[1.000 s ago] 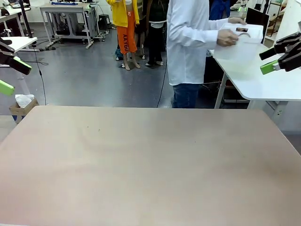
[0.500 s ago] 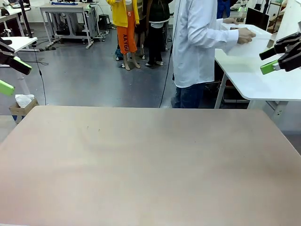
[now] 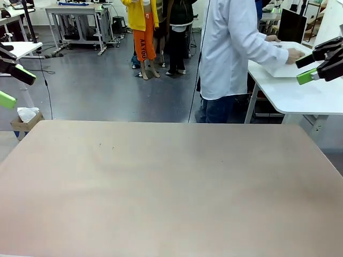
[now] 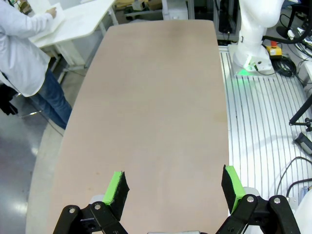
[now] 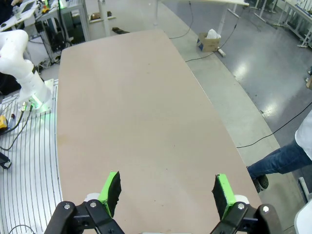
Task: Stack the cups and store them in the basket.
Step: Place the stack of Reusable plastic cups into the Pantry Basket.
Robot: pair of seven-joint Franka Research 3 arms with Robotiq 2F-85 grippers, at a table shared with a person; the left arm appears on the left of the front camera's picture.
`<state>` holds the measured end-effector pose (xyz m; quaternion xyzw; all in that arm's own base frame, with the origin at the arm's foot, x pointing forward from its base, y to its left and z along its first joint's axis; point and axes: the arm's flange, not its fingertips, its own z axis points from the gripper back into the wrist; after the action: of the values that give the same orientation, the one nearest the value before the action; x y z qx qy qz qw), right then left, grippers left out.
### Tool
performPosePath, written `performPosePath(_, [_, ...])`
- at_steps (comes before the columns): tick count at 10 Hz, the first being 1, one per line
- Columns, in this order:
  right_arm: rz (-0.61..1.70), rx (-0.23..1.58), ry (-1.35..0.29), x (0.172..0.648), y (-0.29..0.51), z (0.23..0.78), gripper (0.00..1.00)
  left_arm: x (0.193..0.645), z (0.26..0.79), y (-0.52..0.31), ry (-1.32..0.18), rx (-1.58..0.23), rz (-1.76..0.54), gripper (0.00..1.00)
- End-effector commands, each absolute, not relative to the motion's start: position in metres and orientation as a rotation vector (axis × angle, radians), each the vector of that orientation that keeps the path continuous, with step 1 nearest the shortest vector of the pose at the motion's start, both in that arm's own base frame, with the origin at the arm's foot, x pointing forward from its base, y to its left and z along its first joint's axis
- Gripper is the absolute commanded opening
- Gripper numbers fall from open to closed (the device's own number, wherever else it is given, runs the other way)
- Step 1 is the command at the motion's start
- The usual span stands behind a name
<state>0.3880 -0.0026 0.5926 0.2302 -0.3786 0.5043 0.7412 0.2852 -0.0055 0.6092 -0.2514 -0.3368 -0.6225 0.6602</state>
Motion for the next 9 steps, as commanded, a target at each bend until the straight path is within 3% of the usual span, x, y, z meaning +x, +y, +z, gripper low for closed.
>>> performPosePath(1, [1.089, 0.516, -0.819, 0.3885, -0.0019, 0.5987, 1.00, 0.2837, 0.6112, -0.0069, -0.765, -0.584, -1.397, 1.00])
performPosePath(9, [1.089, 0.516, -0.819, 0.3885, -0.0019, 0.5987, 1.00, 0.2837, 0.6112, -0.0069, -0.765, -0.584, -1.397, 1.00])
